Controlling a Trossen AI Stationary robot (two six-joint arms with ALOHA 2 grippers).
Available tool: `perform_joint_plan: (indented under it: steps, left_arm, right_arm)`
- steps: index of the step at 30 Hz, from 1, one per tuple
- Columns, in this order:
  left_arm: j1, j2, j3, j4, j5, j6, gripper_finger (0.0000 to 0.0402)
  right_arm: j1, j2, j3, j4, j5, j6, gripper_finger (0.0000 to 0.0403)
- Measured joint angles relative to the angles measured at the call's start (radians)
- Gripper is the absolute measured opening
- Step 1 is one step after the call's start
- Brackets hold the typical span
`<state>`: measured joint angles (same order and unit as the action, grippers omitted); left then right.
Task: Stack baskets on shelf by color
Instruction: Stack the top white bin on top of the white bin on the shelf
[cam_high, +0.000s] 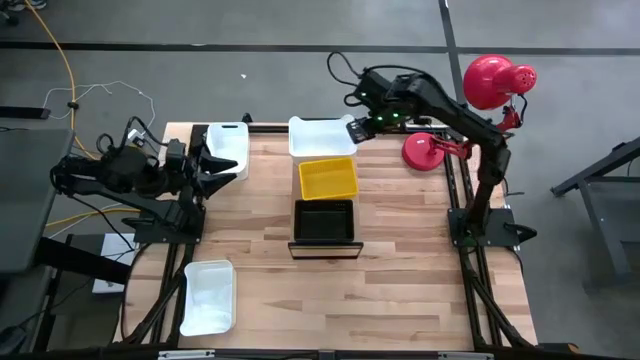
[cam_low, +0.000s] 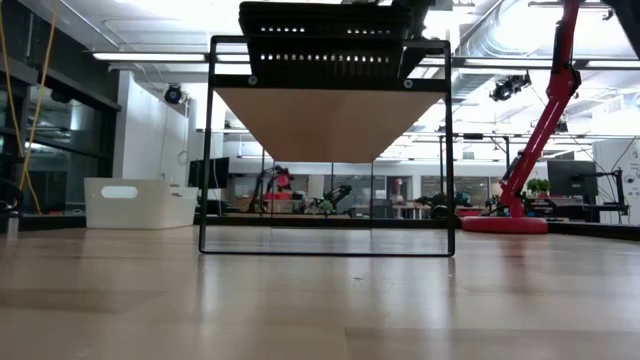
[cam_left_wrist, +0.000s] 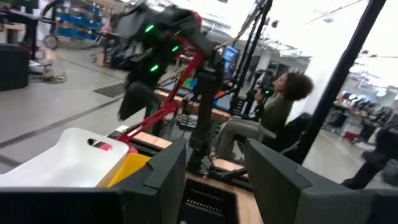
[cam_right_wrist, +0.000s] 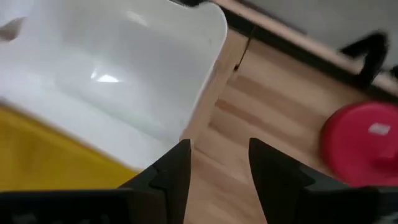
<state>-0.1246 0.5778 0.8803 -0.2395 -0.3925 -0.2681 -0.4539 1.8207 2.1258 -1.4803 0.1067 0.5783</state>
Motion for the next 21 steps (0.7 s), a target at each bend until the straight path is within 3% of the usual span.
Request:
perform_joint_plan:
  steps: [4, 8, 14, 18, 21]
  left_arm:
    - [0.024, 0.03, 0.0, -0.002, -0.028, -0.012, 0.0154]
    - [0.094, 0.087, 0.028, -0.078, 0.012, -0.056, 0.0159]
    - [0.221, 0.187, 0.149, -0.349, 0.126, -0.043, 0.019]
    - [0.269, 0.24, 0.171, -0.444, 0.202, 0.049, 0.0204]
    - [0.292, 0.271, 0.173, -0.514, 0.218, 0.116, 0.0207]
  right_arm:
    - [0.013, -0.07, -0.015, -0.019, 0.048, -0.093, 0.0149]
    - [0.026, -0.175, -0.138, -0.001, 0.05, -0.155, 0.0149]
    - [0.086, -0.445, -0.511, 0.244, -0.016, -0.135, 0.0149]
    - [0.201, -0.653, -0.774, 0.518, -0.104, -0.064, 0.0149]
    - [0.309, -0.782, -0.948, 0.693, -0.107, -0.002, 0.0149]
